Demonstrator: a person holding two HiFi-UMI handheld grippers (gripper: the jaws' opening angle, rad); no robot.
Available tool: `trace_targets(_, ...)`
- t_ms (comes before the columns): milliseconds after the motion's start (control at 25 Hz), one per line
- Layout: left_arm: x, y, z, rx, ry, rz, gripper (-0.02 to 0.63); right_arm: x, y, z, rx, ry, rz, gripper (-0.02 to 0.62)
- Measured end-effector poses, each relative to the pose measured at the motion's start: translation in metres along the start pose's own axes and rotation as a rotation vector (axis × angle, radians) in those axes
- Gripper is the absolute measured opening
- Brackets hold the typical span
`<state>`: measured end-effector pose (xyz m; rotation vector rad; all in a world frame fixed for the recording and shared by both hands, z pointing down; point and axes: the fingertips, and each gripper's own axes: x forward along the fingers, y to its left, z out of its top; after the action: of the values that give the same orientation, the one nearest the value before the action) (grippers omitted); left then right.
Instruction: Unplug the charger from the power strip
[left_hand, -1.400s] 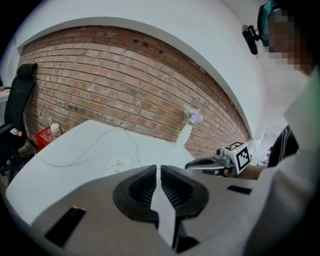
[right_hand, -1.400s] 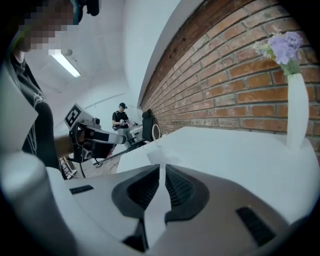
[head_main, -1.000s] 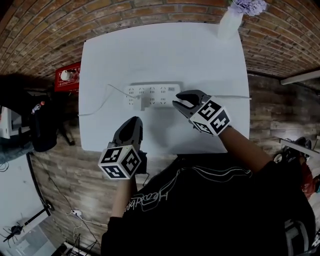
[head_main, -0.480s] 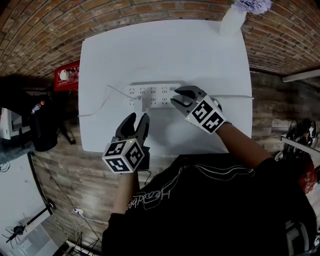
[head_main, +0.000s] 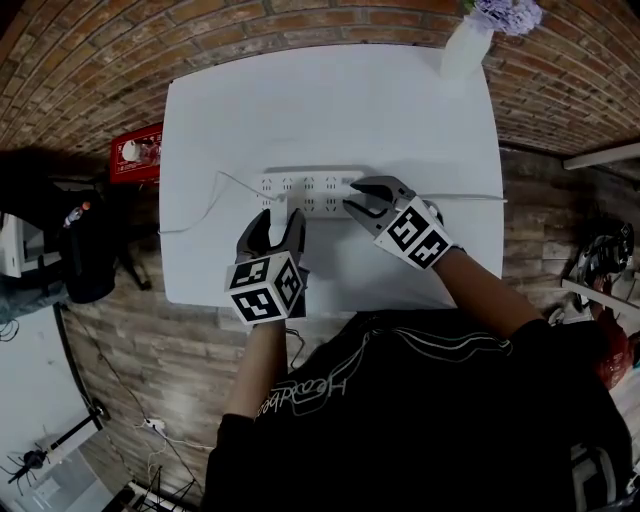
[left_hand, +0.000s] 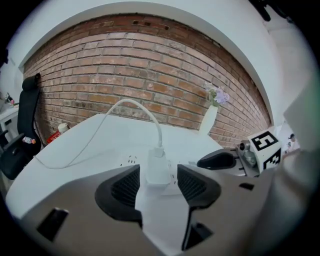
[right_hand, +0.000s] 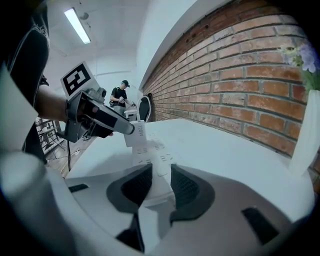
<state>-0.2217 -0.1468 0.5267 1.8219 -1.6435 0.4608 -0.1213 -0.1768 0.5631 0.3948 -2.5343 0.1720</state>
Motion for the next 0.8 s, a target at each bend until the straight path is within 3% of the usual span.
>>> trace_targets(440, 0.0105, 0.0069, 0.0001, 0.103, 0.008, 0.107, 0.137, -0.0011, 0.0012, 0.0011, -0.018, -0.04, -0.015, 0.094)
trace_targets(800, 0.0096, 0.0064, 0.0, 0.118, 0.026, 0.069, 0.135, -0.0022, 0.0035, 0.0021, -0.047, -0.057, -0.028, 0.086)
